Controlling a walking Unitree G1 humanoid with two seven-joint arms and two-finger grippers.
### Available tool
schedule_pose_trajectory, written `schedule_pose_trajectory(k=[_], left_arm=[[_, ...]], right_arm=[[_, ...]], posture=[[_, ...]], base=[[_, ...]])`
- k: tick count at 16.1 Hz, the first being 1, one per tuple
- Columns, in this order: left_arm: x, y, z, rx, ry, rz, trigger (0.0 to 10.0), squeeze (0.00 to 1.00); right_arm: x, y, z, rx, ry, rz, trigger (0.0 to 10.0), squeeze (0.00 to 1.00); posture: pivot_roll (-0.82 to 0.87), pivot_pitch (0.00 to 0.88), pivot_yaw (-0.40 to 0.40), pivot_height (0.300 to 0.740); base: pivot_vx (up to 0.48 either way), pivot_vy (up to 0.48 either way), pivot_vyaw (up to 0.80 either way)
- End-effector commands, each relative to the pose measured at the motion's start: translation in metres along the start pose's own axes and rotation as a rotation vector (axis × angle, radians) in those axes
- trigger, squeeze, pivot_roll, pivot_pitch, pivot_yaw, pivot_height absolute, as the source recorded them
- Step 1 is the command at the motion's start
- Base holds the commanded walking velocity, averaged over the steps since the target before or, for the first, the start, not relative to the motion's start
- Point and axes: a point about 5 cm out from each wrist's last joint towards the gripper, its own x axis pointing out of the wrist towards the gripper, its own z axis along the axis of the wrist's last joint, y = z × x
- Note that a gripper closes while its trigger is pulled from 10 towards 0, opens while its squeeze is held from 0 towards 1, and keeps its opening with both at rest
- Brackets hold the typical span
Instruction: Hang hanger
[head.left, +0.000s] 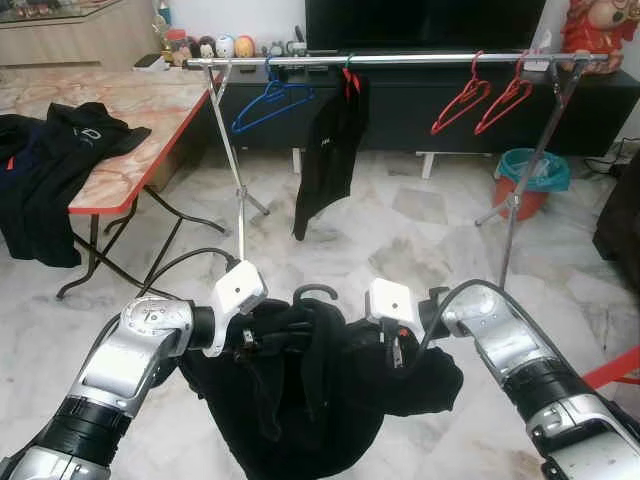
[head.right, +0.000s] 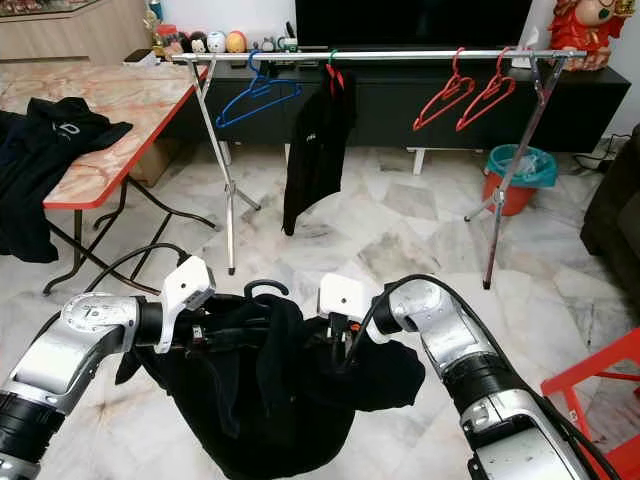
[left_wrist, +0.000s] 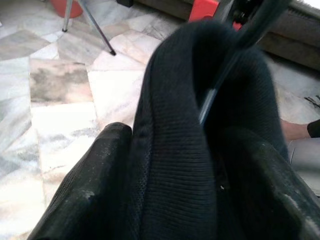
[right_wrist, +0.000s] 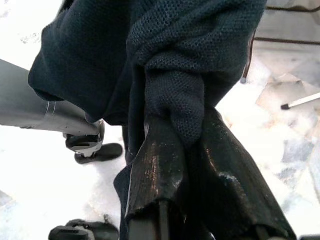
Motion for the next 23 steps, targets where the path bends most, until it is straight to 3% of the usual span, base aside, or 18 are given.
schedule_pose_trajectory(k=[1, 2, 3, 4, 5, 6, 7, 8, 23], left_arm=[[-0.0004, -0.0003, -0.0041, 0.015, 0.038, 0.002, 10.0, 0.00], [-0.0003, -0.0004, -0.0046, 0.014, 0.039, 0.002, 7.9, 0.00], [-0.0002, -0.0008, -0.0053, 0.011, 0.041, 0.001, 5.0, 0.00], [-0.0002, -0.0009, -0.0054, 0.011, 0.041, 0.001, 5.0, 0.00], [-0.0002, -0.0008, -0.0058, 0.009, 0.042, 0.002, 4.5, 0.00], [-0.0002, -0.0010, -0.0062, 0.008, 0.043, 0.002, 2.9, 0.00], [-0.0002, -0.0011, -0.0064, 0.007, 0.043, 0.002, 2.9, 0.00], [0.0000, -0.0013, -0.0067, 0.001, 0.042, 0.002, 0.0, 0.00], [0.0005, -0.0021, -0.0066, -0.003, 0.035, 0.001, 0.0, 0.00]], right_arm=[[-0.0018, -0.0073, 0.0216, -0.063, -0.057, -0.013, 0.0, 0.00], [-0.0017, -0.0075, 0.0220, -0.063, -0.059, -0.016, 0.0, 0.00], [-0.0014, -0.0075, 0.0226, -0.063, -0.063, -0.017, 0.0, 0.00], [-0.0013, -0.0075, 0.0227, -0.063, -0.064, -0.018, 0.0, 0.00], [-0.0013, -0.0076, 0.0228, -0.064, -0.064, -0.018, 0.0, 0.00], [-0.0012, -0.0077, 0.0230, -0.064, -0.065, -0.019, 0.0, 0.00], [-0.0012, -0.0077, 0.0231, -0.064, -0.065, -0.020, 0.0, 0.00], [-0.0011, -0.0077, 0.0234, -0.065, -0.066, -0.019, 0.0, 0.00], [0.0005, -0.0059, 0.0238, -0.064, -0.068, -0.014, 0.0, 0.00]], posture=[[-0.02, 0.000, 0.039, 0.719], [-0.02, 0.000, 0.039, 0.719], [-0.02, 0.000, 0.038, 0.719], [-0.02, 0.000, 0.038, 0.719], [-0.02, 0.000, 0.038, 0.719], [-0.02, 0.000, 0.038, 0.719], [-0.02, 0.000, 0.038, 0.719], [-0.03, 0.000, 0.038, 0.719], [-0.02, 0.000, 0.036, 0.719]], base=[[0.000, 0.000, 0.00], [0.000, 0.000, 0.00], [0.000, 0.000, 0.00], [0.000, 0.000, 0.00], [0.000, 0.000, 0.00], [0.000, 0.000, 0.00], [0.000, 0.000, 0.00], [0.000, 0.000, 0.00], [0.000, 0.000, 0.00]])
